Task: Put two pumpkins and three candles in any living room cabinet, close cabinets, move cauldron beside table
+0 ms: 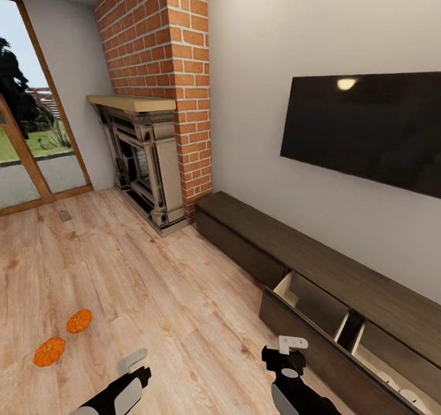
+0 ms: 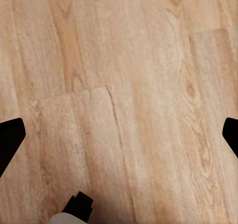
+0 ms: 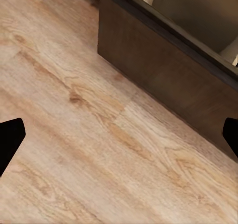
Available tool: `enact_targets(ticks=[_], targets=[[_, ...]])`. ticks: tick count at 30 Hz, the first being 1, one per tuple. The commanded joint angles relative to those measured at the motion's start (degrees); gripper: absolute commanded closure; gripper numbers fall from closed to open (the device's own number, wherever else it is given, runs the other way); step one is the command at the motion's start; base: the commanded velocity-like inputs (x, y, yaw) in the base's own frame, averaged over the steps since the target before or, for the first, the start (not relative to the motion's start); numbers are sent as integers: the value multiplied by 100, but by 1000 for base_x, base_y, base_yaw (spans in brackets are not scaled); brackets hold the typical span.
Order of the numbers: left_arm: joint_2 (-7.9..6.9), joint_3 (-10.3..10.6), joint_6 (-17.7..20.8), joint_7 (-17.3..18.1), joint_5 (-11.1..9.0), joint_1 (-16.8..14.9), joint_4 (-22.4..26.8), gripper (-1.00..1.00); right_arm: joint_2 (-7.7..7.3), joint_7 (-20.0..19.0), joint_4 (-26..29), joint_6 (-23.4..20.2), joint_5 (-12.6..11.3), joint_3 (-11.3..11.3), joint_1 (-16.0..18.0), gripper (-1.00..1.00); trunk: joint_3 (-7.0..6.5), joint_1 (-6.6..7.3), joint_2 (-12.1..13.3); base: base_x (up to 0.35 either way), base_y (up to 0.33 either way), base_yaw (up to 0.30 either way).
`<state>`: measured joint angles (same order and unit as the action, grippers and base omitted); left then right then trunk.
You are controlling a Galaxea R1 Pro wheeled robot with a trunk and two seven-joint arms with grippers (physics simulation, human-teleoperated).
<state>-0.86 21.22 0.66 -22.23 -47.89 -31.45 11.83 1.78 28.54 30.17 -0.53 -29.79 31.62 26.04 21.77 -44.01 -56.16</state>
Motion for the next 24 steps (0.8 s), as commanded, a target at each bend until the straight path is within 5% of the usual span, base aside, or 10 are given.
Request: enact_targets(ticks=[1,15,24], targets=[[-3,48,8,-35,-45,-2,12,-100,-1,47,6,-5,-44,45,7,-100,6,0,-5,0,0,29],[7,57,8,-35,-45,-2,12,-100,12,47,6,4,-44,46,7,-100,4,0,-5,0,0,8],[15,57,12,-36,-45,0,12,-100,15,47,6,-8,-44,46,7,-100,4,0,-5,0,0,228]])
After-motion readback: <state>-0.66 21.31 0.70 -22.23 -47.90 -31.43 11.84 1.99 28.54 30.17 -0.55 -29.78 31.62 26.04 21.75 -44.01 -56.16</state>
